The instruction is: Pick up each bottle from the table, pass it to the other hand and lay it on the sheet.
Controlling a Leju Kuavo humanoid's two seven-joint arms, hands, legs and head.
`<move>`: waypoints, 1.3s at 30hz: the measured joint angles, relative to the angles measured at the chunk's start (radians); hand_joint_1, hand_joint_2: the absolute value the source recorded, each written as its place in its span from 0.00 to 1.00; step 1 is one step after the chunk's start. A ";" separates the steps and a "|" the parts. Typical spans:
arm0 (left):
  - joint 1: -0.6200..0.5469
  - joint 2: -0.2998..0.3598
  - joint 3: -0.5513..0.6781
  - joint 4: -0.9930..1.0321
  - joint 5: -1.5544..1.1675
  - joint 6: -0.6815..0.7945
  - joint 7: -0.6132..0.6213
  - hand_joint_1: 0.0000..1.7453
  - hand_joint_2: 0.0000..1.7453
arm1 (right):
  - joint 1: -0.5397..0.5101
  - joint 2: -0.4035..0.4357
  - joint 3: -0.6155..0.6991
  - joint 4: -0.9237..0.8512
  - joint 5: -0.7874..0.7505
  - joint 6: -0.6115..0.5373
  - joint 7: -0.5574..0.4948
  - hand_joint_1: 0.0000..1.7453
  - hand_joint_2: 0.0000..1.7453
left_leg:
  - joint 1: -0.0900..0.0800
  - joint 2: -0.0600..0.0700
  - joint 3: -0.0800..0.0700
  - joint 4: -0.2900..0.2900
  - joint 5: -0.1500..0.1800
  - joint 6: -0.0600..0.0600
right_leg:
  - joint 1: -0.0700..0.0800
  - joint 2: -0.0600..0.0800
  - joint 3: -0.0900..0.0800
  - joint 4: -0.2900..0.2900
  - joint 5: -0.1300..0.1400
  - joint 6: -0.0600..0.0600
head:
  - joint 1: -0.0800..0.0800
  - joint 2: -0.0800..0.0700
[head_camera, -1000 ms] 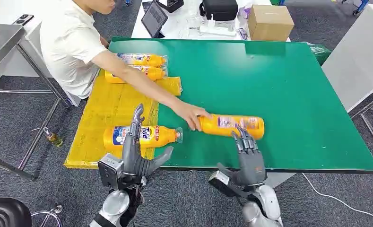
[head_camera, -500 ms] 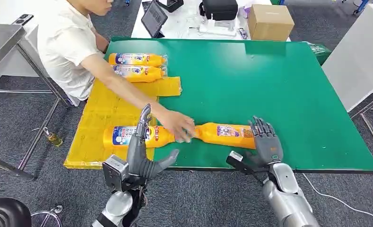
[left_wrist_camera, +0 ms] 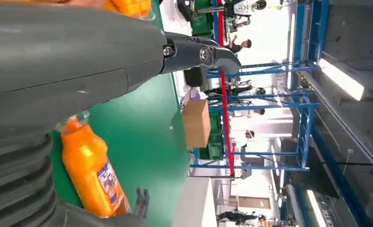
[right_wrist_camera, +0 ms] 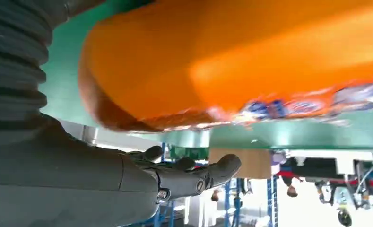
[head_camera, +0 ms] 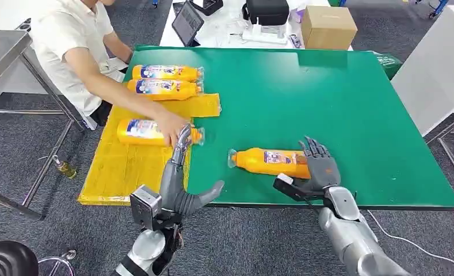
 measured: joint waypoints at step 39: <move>-0.043 -0.002 -0.043 0.026 0.017 -0.079 0.033 0.00 1.00 | -0.157 -0.092 0.154 0.080 -0.359 0.606 -0.183 1.00 1.00 | 0.000 0.003 0.010 0.000 0.000 0.000 | 0.000 0.003 0.008 -0.001 0.002 -0.002 | 0.000 0.000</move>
